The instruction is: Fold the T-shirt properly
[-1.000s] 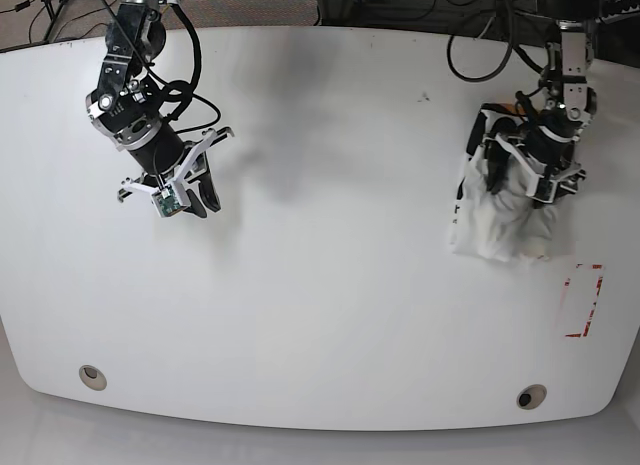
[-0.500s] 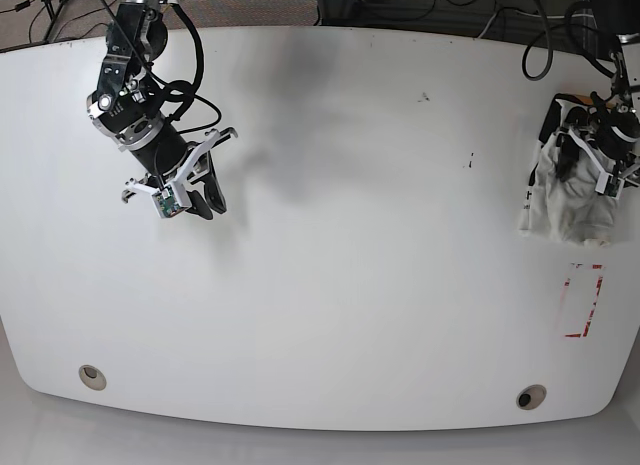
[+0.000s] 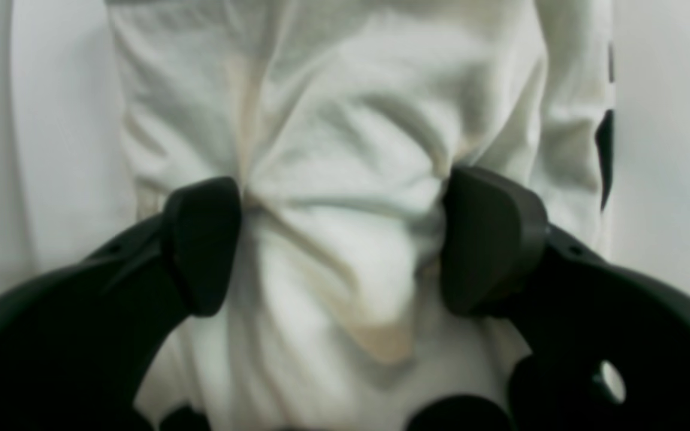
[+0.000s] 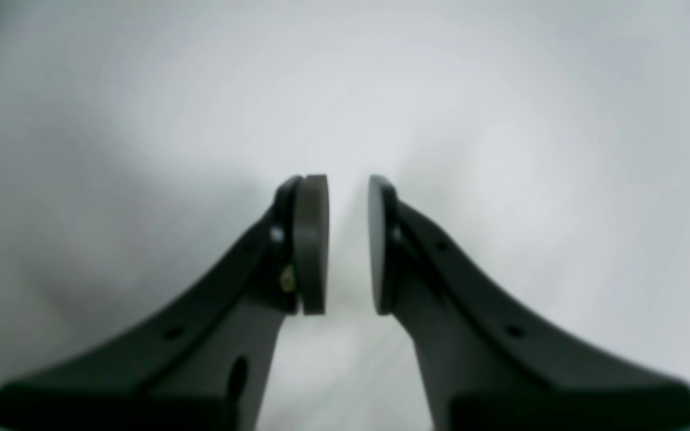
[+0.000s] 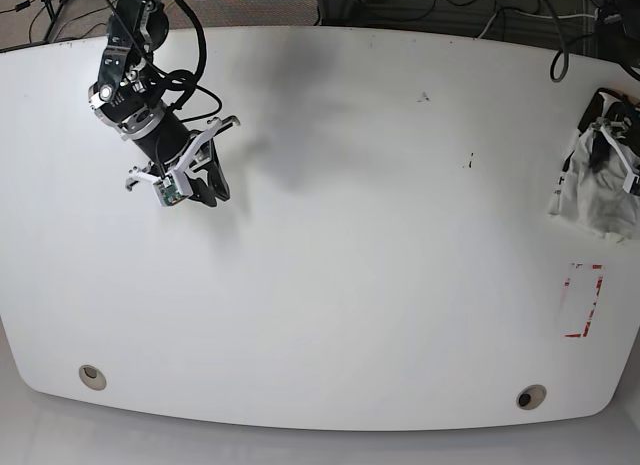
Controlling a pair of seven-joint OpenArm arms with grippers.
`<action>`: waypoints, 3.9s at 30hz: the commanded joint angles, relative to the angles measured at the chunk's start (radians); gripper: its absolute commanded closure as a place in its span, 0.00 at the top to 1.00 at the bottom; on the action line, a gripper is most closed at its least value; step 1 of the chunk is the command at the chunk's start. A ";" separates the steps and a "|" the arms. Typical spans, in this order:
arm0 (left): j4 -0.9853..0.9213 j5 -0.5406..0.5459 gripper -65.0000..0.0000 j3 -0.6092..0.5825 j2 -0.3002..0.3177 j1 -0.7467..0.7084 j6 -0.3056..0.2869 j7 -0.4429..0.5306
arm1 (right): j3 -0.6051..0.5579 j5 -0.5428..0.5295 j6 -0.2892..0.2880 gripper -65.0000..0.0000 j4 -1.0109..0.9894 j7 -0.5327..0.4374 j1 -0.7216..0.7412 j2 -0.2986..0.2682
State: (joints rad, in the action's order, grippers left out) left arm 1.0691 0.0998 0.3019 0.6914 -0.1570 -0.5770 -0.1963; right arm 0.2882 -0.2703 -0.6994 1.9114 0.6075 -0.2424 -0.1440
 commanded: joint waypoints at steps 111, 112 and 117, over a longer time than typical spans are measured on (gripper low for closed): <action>-0.270 -0.208 0.54 0.073 -0.625 -0.490 0.044 0.261 | -0.008 0.270 0.007 0.17 -0.962 -0.604 -0.458 0.065; -0.306 -0.208 0.54 0.073 -0.625 -0.461 0.044 0.263 | -0.008 0.274 0.010 0.17 -0.982 -0.604 -0.440 0.065; -0.485 -0.208 0.54 0.062 -0.589 -0.353 0.048 0.278 | -0.014 0.322 0.088 0.17 -1.065 -0.604 -0.364 0.065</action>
State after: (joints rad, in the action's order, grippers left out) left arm 0.6422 -0.1127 0.3717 0.0795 -0.5304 -0.5240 0.0620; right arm 0.2749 0.0391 -0.6327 0.8742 0.0181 -0.6132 -0.0723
